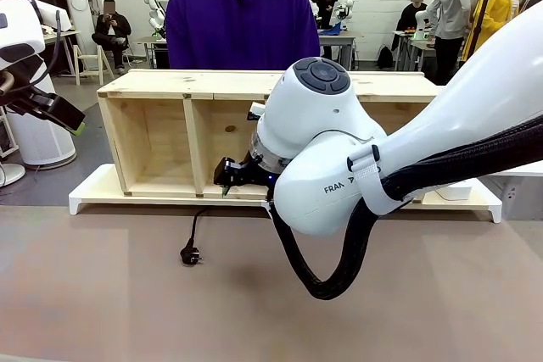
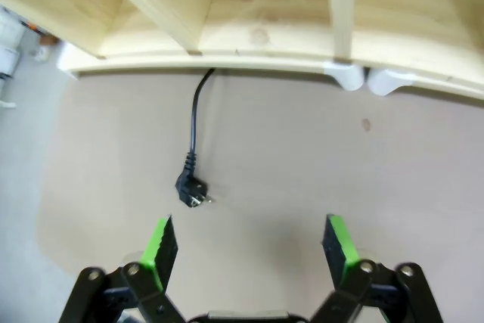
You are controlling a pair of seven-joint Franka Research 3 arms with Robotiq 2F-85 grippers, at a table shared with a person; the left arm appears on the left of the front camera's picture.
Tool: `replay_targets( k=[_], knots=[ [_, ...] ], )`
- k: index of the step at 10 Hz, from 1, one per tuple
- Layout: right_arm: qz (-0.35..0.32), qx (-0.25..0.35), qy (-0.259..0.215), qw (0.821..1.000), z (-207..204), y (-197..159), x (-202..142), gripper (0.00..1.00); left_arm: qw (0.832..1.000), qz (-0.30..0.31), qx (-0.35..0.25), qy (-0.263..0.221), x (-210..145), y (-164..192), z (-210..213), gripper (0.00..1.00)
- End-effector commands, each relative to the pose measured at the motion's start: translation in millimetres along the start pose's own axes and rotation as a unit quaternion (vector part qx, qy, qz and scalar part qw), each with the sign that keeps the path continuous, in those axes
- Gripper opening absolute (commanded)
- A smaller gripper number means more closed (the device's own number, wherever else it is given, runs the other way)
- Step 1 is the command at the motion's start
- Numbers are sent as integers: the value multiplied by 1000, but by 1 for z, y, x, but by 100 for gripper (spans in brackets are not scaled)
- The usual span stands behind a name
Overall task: Perform cable management.
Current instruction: When the cord part of the Power Cable appears at the lower middle area of the table and stops, grasp the cord part of the Power Cable.
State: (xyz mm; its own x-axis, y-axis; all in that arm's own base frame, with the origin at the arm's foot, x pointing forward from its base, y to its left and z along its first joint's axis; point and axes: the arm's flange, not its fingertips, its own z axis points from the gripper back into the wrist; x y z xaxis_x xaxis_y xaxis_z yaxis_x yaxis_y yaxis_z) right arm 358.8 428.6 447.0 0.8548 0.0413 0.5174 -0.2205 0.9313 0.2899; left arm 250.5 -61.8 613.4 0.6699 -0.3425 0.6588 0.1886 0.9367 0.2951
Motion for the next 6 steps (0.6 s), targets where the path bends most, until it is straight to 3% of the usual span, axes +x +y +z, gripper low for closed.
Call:
replay_targets(
  k=[1,6],
  knots=[
    [32,31,27,999,-42,32,8,100,1000,2,6,1,0,1,0,100],
    [42,36,73,996,-109,81,13,100,1000,2,6,1,0,1,0,100]
  ],
)
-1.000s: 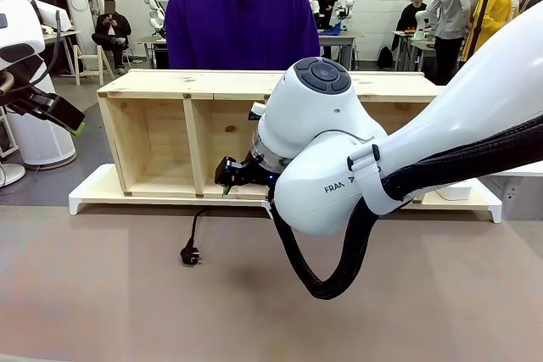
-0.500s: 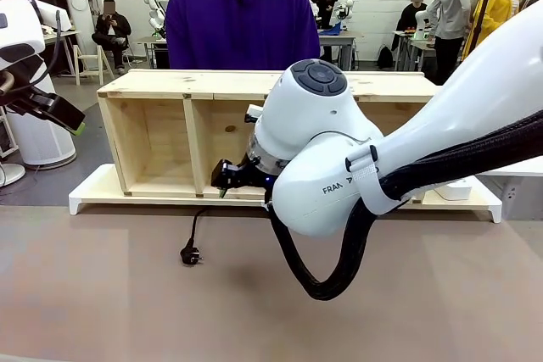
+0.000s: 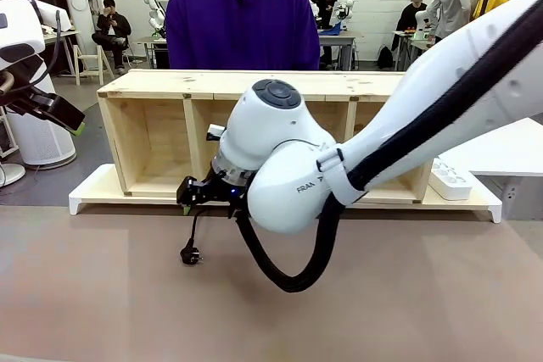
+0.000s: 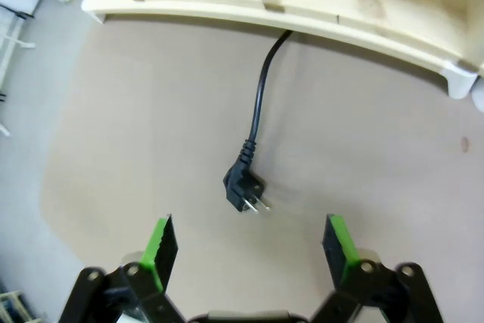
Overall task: Perform cable management.
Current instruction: When the cord part of the Power Cable appears at the lower middle area of the table and stops, grasp the cord part of the Power Cable.
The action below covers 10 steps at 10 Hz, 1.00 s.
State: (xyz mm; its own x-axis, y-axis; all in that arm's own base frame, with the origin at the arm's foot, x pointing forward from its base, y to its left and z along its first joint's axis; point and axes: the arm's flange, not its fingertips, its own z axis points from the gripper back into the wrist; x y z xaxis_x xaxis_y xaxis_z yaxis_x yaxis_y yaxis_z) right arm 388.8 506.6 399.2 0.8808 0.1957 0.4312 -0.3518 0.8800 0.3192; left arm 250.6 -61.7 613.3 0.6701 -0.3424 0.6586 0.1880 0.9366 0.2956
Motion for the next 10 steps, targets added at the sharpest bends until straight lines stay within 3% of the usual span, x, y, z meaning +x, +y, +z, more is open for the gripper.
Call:
replay_targets(
  k=[1,6,10],
  knots=[
    [-17,-36,12,999,-49,32,21,100,1000,2,6,1,0,1,0,100],
    [-3,-89,44,995,-103,62,28,100,1000,2,6,1,0,1,0,100],
    [-25,-140,63,988,-118,57,33,100,1000,2,6,1,0,1,0,100]
  ],
)
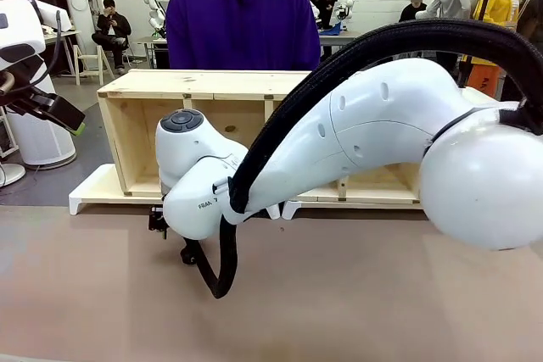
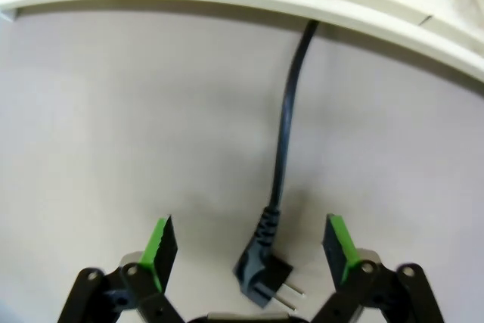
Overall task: Perform cable management.
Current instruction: When the cord part of the Power Cable appears at the lower middle area of the table and stops, grasp the cord part of the Power Cable.
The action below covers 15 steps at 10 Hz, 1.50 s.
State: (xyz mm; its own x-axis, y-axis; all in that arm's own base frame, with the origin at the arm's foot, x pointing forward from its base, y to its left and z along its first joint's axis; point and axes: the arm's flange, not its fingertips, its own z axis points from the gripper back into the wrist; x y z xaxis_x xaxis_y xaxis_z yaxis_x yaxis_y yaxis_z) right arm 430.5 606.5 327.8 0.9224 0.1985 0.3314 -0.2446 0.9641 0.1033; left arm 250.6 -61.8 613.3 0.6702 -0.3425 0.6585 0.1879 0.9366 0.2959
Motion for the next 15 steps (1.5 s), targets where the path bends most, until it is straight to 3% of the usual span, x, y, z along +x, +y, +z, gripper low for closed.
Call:
replay_targets(
  k=[1,6,10,13,14,15],
  knots=[
    [-9,-21,16,1000,0,4,8,100,1000,2,6,1,0,1,0,100],
    [-27,-1,52,998,-24,-1,14,100,1000,2,6,1,0,1,0,100],
    [-11,-23,54,998,-29,-5,15,100,1000,2,6,1,0,1,0,100],
    [5,-36,51,998,-28,-7,15,66,1000,2,6,1,0,1,0,100],
    [4,-36,53,998,-28,-6,13,60,1000,2,6,1,0,1,0,100],
    [4,-37,53,998,-28,-6,13,46,1000,2,6,1,0,1,0,100]
  ],
)
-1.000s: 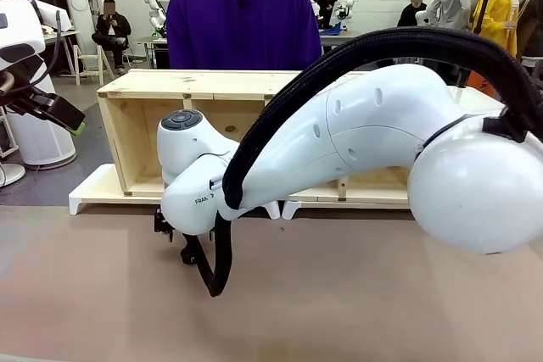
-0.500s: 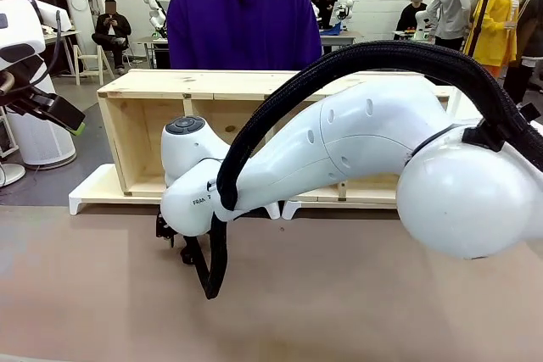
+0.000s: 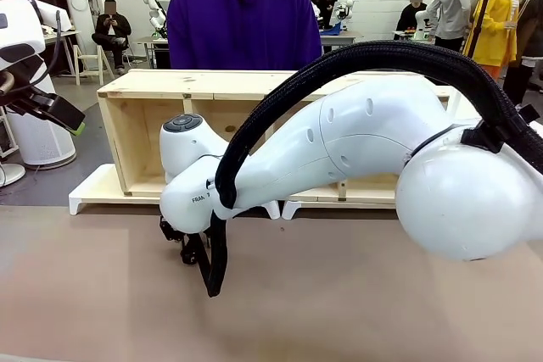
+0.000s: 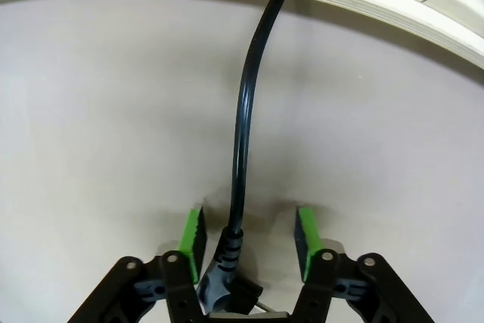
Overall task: Perform cable management.
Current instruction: When the cord part of the Power Cable appears at the lower middle area of the table and stops, grasp the cord part of the Power Cable, then pull the grasped Power Cable to the location of the Power Strip.
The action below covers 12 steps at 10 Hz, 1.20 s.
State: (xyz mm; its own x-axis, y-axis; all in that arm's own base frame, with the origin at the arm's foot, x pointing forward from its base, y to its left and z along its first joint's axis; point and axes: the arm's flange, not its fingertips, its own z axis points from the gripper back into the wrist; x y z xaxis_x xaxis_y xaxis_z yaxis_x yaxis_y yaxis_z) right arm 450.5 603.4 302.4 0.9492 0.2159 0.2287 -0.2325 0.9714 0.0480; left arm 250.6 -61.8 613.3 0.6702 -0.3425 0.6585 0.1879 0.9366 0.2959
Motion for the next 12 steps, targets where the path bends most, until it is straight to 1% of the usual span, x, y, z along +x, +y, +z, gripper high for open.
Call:
replay_targets(
  k=[1,2,3,4,5,6,7,10,11,12],
  knots=[
    [3,-8,-2,1000,2,5,5,40,1000,2,6,1,0,1,0,100],
    [4,-9,-2,1000,2,5,5,26,1000,2,6,1,0,1,0,100],
    [6,-9,-3,1000,3,5,6,21,1000,2,6,1,0,1,0,100],
    [7,-10,-2,1000,2,6,5,30,1000,2,6,1,0,1,0,100],
    [7,-10,-3,1000,3,6,6,1,1000,2,6,1,0,1,0,100],
    [7,-10,-4,1000,4,6,7,10,1000,2,6,1,0,1,0,100],
    [9,-10,-4,1000,4,7,7,0,1000,2,6,1,0,1,0,100],
    [11,-11,-5,1000,4,7,9,0,1000,2,6,1,0,1,0,100],
    [15,2,-8,1000,4,7,6,0,1000,2,6,1,0,1,0,100],
    [4,-1,-2,1000,3,1,1,0,1000,2,6,1,0,1,0,100]
  ],
)
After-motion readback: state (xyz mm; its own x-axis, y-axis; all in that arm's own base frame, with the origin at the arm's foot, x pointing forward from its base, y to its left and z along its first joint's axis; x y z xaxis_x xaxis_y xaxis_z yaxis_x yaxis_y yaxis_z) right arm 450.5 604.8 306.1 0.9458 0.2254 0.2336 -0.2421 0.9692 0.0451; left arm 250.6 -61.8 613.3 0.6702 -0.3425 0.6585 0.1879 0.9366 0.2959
